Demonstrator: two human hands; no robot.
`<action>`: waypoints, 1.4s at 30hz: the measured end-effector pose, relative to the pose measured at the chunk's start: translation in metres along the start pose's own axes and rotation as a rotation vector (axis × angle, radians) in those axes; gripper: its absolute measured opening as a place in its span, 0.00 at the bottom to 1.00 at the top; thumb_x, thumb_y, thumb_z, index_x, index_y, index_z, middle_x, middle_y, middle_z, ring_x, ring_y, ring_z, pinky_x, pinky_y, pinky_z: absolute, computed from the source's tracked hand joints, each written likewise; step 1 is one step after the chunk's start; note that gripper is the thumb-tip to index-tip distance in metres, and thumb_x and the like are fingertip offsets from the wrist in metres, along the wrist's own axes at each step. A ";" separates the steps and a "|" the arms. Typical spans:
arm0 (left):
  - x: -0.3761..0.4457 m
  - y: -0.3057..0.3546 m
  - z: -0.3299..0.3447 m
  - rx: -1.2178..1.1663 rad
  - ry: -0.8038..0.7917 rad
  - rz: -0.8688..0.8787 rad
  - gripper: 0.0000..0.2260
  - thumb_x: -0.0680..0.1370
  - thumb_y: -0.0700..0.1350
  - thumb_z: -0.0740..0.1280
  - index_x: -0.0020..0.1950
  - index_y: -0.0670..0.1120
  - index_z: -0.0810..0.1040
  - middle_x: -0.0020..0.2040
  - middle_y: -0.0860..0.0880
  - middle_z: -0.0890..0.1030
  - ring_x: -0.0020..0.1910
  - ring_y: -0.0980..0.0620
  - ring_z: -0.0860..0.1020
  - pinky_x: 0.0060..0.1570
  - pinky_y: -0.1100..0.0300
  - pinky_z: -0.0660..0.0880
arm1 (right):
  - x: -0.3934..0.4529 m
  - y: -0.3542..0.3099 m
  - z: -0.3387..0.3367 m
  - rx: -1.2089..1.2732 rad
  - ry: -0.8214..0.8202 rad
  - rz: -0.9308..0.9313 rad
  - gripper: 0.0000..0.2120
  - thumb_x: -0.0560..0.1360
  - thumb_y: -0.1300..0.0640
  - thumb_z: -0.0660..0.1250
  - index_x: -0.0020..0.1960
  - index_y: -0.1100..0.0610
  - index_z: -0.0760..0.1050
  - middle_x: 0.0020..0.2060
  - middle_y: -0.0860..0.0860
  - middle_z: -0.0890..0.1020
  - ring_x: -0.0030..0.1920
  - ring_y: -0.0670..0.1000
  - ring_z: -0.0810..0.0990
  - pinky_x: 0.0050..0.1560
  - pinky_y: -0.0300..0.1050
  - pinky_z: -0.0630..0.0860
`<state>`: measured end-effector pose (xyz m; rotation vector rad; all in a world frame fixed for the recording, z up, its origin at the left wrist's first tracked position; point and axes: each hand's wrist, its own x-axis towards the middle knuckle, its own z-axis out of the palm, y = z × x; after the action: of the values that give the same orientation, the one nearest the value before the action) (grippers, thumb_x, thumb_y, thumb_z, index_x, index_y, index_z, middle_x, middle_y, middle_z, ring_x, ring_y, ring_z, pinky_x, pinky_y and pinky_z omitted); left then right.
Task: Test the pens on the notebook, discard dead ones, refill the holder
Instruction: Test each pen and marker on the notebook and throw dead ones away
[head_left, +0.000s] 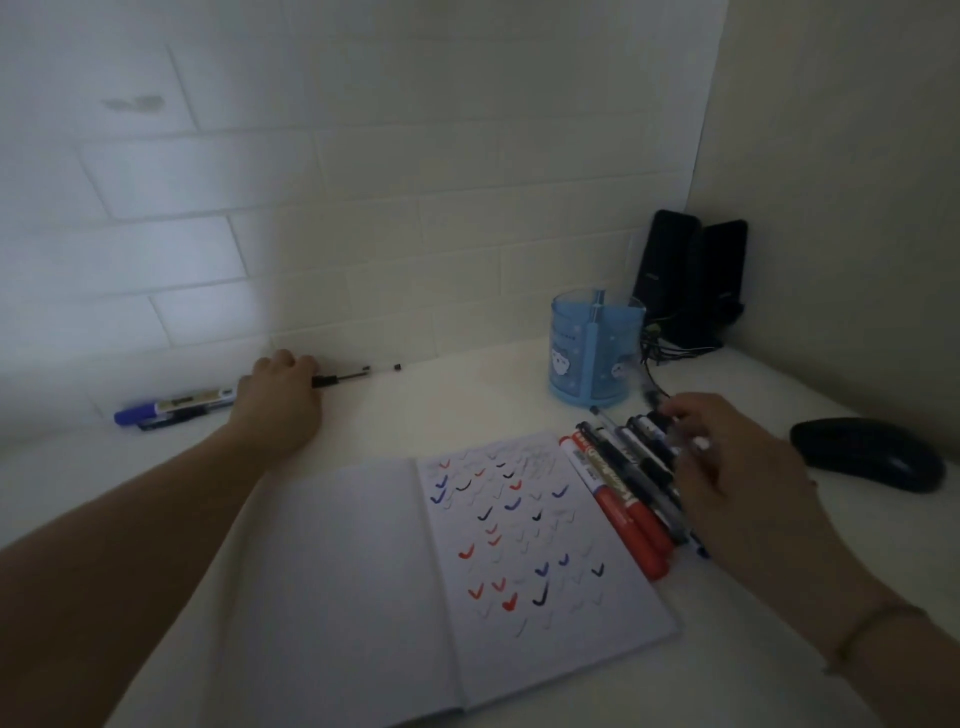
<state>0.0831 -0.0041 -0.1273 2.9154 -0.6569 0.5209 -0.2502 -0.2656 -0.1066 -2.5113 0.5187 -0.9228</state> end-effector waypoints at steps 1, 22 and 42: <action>0.001 0.000 0.001 0.034 0.005 0.000 0.13 0.78 0.44 0.62 0.61 0.42 0.75 0.57 0.38 0.73 0.57 0.36 0.70 0.55 0.43 0.70 | -0.001 0.000 0.004 -0.040 -0.030 0.006 0.14 0.76 0.65 0.62 0.59 0.52 0.73 0.47 0.47 0.74 0.46 0.46 0.73 0.51 0.35 0.67; -0.169 0.149 -0.113 -0.650 -0.094 1.035 0.06 0.79 0.46 0.59 0.53 0.55 0.72 0.40 0.53 0.77 0.37 0.56 0.74 0.39 0.68 0.69 | -0.040 -0.055 -0.008 0.734 -0.365 -0.198 0.16 0.67 0.36 0.66 0.48 0.45 0.75 0.32 0.49 0.79 0.29 0.45 0.74 0.28 0.38 0.70; -0.166 0.125 -0.084 -1.054 -0.204 0.614 0.06 0.77 0.49 0.54 0.49 0.55 0.69 0.33 0.49 0.73 0.32 0.49 0.70 0.34 0.53 0.69 | -0.023 -0.044 -0.017 0.855 -0.277 0.037 0.07 0.67 0.57 0.73 0.32 0.56 0.78 0.21 0.59 0.76 0.19 0.51 0.72 0.22 0.35 0.68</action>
<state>-0.1373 -0.0356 -0.1039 1.7556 -1.3419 -0.1077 -0.2696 -0.2222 -0.0849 -1.7873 0.0455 -0.5841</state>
